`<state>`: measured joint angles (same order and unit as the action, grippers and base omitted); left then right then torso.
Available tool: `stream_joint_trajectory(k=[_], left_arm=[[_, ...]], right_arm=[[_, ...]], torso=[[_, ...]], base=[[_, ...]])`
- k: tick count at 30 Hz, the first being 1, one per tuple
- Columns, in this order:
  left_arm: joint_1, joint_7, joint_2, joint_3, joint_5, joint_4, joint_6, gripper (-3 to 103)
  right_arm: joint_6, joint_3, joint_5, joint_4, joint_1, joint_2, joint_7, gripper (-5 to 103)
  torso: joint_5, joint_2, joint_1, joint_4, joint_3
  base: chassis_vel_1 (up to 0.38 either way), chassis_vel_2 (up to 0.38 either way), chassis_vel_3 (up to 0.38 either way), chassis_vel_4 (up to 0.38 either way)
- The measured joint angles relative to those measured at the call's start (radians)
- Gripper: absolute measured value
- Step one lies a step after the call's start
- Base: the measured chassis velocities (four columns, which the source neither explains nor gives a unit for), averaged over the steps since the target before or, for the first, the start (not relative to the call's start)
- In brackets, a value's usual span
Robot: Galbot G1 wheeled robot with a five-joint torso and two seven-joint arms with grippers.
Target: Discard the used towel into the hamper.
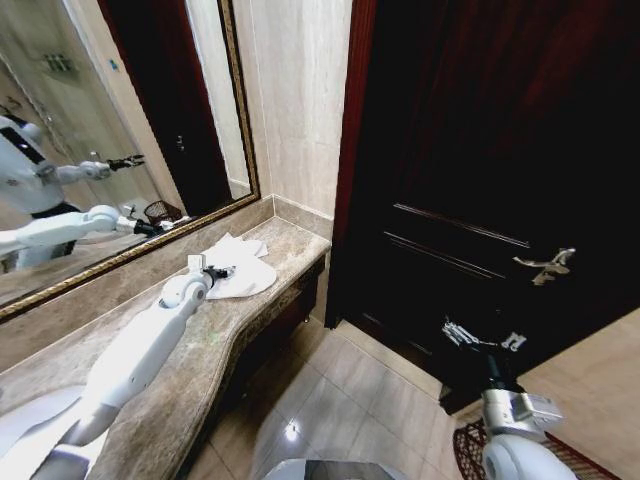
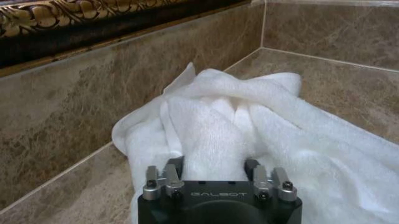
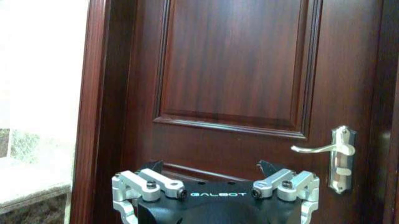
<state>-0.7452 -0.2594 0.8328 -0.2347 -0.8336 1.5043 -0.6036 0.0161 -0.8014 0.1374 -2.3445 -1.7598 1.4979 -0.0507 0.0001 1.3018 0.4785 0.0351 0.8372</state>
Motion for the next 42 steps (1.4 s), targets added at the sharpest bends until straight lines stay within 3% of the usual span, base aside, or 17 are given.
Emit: stream_joint_trajectory(k=[3, 7, 9, 16, 18, 19, 21, 24, 29, 32, 34, 36, 41, 42], left_arm=[[-0.004, 0.001, 0.0, -0.004, 0.0, 0.0, 0.002, 46], [-0.007, 0.002, 0.0, -0.006, 0.0, 0.002, 0.003, 36], [-0.009, 0.003, 0.001, -0.009, 0.0, 0.004, 0.006, 24], [-0.027, 0.001, 0.001, -0.028, -0.001, 0.022, 0.02, 8], [-0.035, 0.0, 0.001, -0.034, -0.001, 0.028, 0.036, 8], [-0.045, 0.0, 0.001, -0.04, -0.001, 0.034, 0.064, 8], [-0.086, 0.017, -0.002, -0.069, 0.013, 0.065, 0.181, 8], [-0.14, 0.033, -0.007, -0.117, 0.042, 0.123, 0.232, 7], [-0.264, 0.043, -0.016, -0.222, 0.08, 0.273, 0.263, 7], [-0.438, 0.043, -0.013, -0.337, 0.145, 0.45, 0.3, 7], [-0.475, 0.043, -0.01, -0.371, 0.155, 0.487, 0.304, 7], [-0.566, 0.035, 0.013, -0.47, 0.165, 0.601, 0.306, 7], [-0.65, 0.027, 0.073, -0.571, 0.183, 0.734, 0.305, 7], [-0.691, 0.032, 0.114, -0.609, 0.201, 0.784, 0.306, 7]], right_arm=[[0.0, 0.003, 0.0, 0.004, 0.003, 0.0, 0.001, 100], [0.0, 0.003, 0.001, 0.004, 0.006, -0.005, 0.001, 100], [0.004, 0.002, 0.005, 0.004, 0.01, -0.011, 0.001, 100], [0.01, 0.009, 0.007, 0.002, 0.016, -0.017, 0.0, 100], [0.01, 0.011, 0.007, 0.001, 0.016, -0.018, -0.001, 100], [0.01, 0.014, 0.007, 0.0, 0.017, -0.02, -0.001, 100], [0.012, 0.026, 0.007, -0.001, 0.02, -0.025, -0.004, 100], [0.015, 0.036, 0.006, -0.003, 0.024, -0.028, -0.008, 100], [0.024, 0.049, 0.007, -0.009, 0.033, -0.03, -0.01, 100], [0.03, 0.054, 0.015, -0.014, 0.042, -0.036, -0.01, 100], [0.031, 0.055, 0.018, -0.014, 0.044, -0.038, -0.01, 100], [0.033, 0.055, 0.024, -0.016, 0.048, -0.043, -0.007, 100], [0.032, 0.056, 0.033, -0.027, 0.043, -0.044, -0.001, 100], [0.031, 0.055, 0.039, -0.035, 0.037, -0.044, 0.003, 100]], torso=[[0.0, 0.0, 0.0, 0.0, 0.0], [0.0, 0.0, 0.0, 0.0, 0.0], [-0.0001, 0.0, 0.0, 0.0, 0.0], [-0.0003, 0.0, 0.0, -0.0002, 0.0], [-0.0003, 0.0, 0.0, -0.0002, 0.0], [-0.0005, 0.0, 0.0, -0.0001, 0.0], [-0.0006, 0.0, 0.0, -0.0002, 0.0], [-0.0003, 0.0, 0.0, -0.0002, 0.0], [0.0002, 0.0, 0.0, 0.0, 0.0], [-0.0004, 0.0, 0.0, -0.0001, 0.0], [-0.0003, 0.0, 0.0, 0.0002, 0.0], [0.0003, 0.0, 0.0, 0.0004, 0.0], [0.0, 0.0, 0.0, -0.0002, 0.0], [0.0, 0.0, 0.0, -0.0004, 0.0]], base=[[0.0, 0.0, 0.0, 0.0], [0.0, 0.0, 0.0, 0.0], [0.0, 0.0, 0.0, 0.0], [0.0, 0.0, 0.0, 0.0], [0.0, 0.0, 0.0, 0.0], [0.0, 0.0, 0.0, 0.0], [0.0, 0.0, 0.0, 0.0], [0.0, 0.0, 0.0, 0.0], [0.0, 0.0, 0.0, 0.0], [0.0, 0.0, 0.0, 0.0], [0.0, 0.0, 0.0, 0.0], [0.0, 0.0, 0.0, 0.0], [0.0, 0.0, 0.0, 0.0], [0.0, 0.0, 0.0, 0.0]])
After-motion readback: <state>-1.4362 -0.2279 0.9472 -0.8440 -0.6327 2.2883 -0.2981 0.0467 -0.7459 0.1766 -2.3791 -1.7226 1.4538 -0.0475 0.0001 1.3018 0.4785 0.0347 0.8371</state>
